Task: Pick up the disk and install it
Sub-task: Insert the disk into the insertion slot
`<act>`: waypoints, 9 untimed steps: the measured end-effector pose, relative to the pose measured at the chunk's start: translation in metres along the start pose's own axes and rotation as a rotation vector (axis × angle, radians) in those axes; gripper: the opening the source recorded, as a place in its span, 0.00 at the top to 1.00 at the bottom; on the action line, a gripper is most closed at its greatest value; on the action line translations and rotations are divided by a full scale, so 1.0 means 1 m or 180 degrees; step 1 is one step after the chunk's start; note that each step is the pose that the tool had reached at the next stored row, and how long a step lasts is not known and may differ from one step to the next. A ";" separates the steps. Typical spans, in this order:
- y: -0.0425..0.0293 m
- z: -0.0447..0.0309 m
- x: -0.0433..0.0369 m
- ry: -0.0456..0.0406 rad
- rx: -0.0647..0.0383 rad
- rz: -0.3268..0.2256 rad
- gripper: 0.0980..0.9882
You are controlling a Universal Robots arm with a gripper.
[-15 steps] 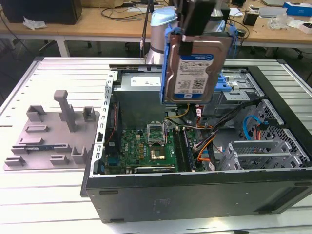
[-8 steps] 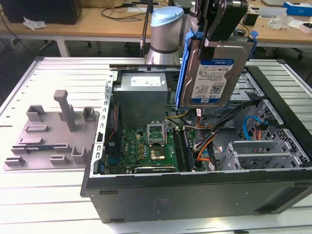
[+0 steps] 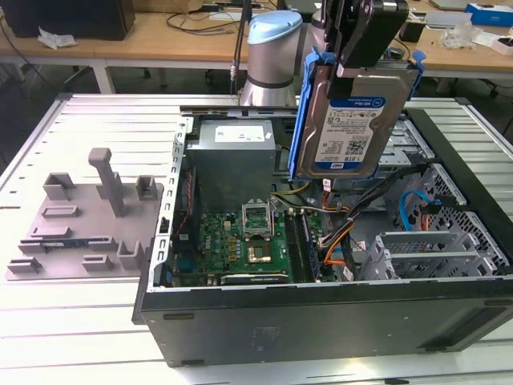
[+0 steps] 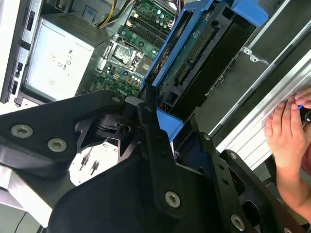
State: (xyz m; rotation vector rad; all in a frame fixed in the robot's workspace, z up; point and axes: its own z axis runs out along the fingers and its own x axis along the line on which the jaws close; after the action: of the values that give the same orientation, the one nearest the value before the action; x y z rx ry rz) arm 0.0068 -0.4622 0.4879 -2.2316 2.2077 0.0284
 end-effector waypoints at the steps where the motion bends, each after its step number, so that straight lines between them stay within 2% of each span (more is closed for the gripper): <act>1: 0.0000 0.0000 0.0000 0.0000 0.0000 0.0000 0.70; 9: -0.0002 0.0000 0.0002 0.0000 0.0000 0.0000 0.70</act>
State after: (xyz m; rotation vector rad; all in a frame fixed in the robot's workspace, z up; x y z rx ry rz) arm 0.0070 -0.4624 0.4879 -2.2317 2.2076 0.0283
